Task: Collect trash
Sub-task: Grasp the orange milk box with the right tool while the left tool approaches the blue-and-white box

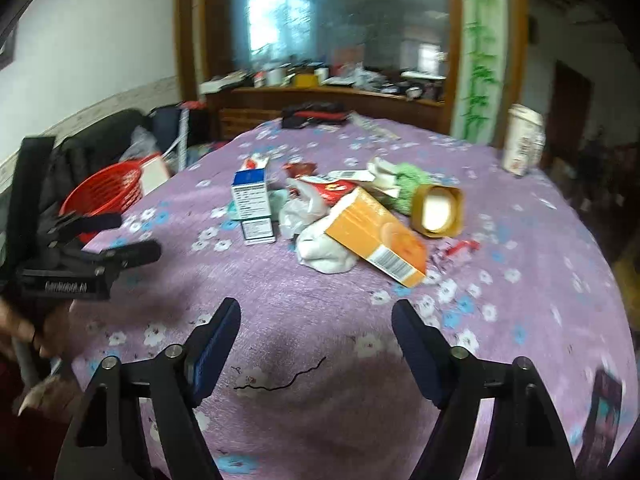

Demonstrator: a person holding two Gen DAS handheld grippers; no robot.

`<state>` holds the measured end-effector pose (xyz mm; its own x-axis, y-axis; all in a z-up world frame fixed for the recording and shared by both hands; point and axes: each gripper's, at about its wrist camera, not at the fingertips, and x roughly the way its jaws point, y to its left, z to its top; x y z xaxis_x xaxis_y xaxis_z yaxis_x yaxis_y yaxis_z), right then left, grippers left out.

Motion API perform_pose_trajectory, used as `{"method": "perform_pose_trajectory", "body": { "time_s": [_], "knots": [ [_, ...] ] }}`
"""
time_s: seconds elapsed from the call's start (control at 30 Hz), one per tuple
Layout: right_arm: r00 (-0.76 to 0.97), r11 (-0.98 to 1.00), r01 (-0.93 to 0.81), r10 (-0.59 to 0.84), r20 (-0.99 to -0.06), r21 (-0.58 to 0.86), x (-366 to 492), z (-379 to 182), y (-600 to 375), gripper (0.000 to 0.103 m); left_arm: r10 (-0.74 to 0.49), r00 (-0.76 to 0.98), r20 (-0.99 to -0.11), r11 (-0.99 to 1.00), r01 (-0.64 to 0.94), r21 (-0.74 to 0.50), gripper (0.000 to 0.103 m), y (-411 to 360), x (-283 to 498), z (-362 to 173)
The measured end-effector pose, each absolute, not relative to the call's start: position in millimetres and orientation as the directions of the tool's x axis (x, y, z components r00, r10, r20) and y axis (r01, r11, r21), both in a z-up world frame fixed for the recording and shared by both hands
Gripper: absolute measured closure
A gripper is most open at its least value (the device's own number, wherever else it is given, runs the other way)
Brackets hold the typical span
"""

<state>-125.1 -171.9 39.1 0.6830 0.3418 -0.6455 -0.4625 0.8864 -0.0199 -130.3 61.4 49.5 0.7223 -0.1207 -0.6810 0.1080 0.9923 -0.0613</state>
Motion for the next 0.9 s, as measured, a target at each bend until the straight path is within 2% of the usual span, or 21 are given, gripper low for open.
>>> {"method": "perform_pose_trajectory", "body": {
  "time_s": [0.17, 0.53, 0.73, 0.9],
  "knots": [
    [0.632, 0.800, -0.585, 0.346, -0.694, -0.133, -80.2, 40.5, -170.1, 0.025, -0.178, 0.687, -0.705, 0.979, 0.194, -0.059, 0.020, 48.6, -112.6, 56.6],
    [0.437, 0.629, -0.763, 0.327, -0.838, -0.152, 11.7, 18.6, -160.3, 0.020, -0.194, 0.650, -0.735, 0.957, 0.290, 0.004, 0.020, 33.2, -82.3, 61.3],
    [0.386, 0.595, -0.792, 0.311, -0.869, -0.139, 32.5, 2.6, -156.3, 0.020, -0.206, 0.625, -0.753, 0.953, 0.303, -0.009, 0.020, 33.5, -68.6, 54.9],
    [0.379, 0.664, -0.746, 0.349, -0.857, -0.060, 27.5, 7.9, -168.0, 0.044, -0.183, 0.616, -0.766, 0.956, 0.293, 0.008, 0.020, 33.0, -61.2, 54.8]
  ]
}}
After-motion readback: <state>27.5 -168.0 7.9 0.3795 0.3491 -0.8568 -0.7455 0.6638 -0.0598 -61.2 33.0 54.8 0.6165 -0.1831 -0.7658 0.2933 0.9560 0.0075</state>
